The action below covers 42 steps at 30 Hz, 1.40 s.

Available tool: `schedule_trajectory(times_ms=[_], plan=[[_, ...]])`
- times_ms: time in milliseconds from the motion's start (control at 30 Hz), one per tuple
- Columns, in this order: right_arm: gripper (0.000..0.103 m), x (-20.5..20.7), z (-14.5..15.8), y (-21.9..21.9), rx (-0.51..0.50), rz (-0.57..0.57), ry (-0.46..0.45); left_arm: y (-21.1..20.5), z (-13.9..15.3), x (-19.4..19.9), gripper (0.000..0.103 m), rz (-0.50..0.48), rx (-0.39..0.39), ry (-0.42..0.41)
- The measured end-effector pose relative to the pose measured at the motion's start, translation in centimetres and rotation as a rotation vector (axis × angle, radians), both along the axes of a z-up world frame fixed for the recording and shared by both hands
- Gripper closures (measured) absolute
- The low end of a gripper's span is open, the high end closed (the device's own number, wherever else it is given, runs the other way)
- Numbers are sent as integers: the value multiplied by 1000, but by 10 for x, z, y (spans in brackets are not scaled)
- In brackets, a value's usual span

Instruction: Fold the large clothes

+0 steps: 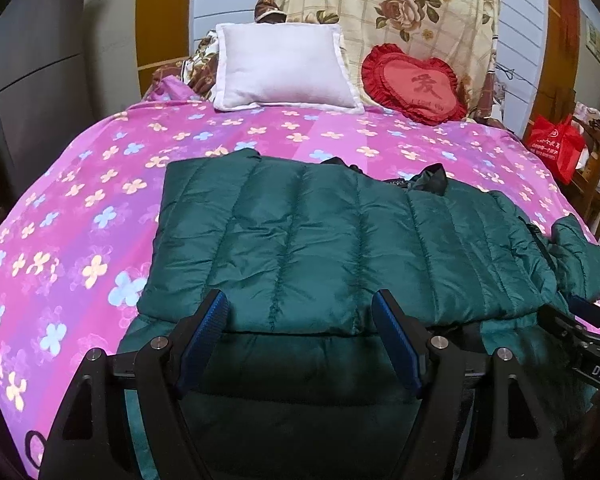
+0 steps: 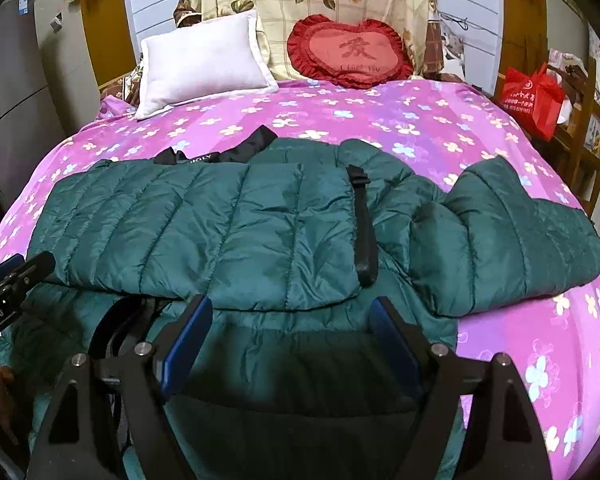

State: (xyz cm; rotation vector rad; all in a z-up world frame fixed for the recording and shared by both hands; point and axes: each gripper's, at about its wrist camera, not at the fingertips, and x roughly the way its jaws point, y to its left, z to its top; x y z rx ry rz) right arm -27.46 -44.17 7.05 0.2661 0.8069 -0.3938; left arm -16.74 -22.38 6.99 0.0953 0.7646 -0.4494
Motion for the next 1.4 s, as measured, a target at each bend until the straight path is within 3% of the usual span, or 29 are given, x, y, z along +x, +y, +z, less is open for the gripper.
schedule_trajectory(times_ms=[433,700,900,1400], plan=[[19,-13,4,-21,-17,-28,9,-7,-11,8,46,4,29,30],[19,-19,10,-32,-42,-41,7,-1,4,11,46,-36,-94,66],[19,-26,11,-47,-64,-66,20,-2,-5,16,46,-19,-75,100],[19,-43,21,-118,-125,-178,27,3,0,18,46,-19,-126,114]])
